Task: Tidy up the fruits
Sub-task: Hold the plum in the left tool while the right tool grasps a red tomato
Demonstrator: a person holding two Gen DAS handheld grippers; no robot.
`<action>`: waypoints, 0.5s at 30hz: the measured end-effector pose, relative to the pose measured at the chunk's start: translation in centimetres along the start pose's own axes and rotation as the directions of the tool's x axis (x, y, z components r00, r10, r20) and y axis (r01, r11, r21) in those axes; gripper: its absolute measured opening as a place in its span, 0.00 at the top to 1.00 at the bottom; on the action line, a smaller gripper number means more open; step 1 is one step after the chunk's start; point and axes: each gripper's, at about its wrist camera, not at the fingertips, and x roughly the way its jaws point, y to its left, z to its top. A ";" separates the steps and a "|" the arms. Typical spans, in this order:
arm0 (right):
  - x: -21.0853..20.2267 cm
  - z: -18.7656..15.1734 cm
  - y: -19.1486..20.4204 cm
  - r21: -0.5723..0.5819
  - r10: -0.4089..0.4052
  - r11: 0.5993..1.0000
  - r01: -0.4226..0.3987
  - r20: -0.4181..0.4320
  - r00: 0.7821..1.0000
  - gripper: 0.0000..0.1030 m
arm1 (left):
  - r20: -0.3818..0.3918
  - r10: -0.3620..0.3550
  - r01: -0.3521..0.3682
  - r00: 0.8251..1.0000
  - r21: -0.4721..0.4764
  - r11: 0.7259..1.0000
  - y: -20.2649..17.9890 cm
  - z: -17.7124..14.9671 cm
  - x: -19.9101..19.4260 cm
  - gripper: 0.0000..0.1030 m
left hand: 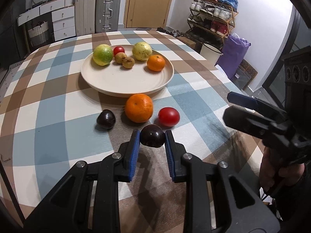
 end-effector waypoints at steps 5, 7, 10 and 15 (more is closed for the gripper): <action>1.1 -0.1 0.5 -0.022 -0.034 0.999 0.033 -0.039 0.999 0.03 | 0.010 -0.001 0.001 1.000 -0.018 1.000 0.8 -0.5 -0.8 0.78; 1.7 -0.3 0.7 -0.040 -0.046 0.998 0.043 -0.062 0.997 0.03 | 0.015 0.002 -0.002 1.000 -0.027 1.000 1.2 -0.7 -1.2 0.78; 2.5 -0.4 1.2 -0.062 -0.058 0.997 0.053 -0.084 0.995 0.03 | 0.020 0.000 0.001 1.000 -0.045 0.999 1.8 -0.9 -1.5 0.78; 3.6 -0.4 1.7 -0.081 -0.079 0.994 0.070 -0.119 0.990 0.06 | 0.034 0.003 0.000 0.999 -0.079 0.997 2.9 -1.3 -2.1 0.78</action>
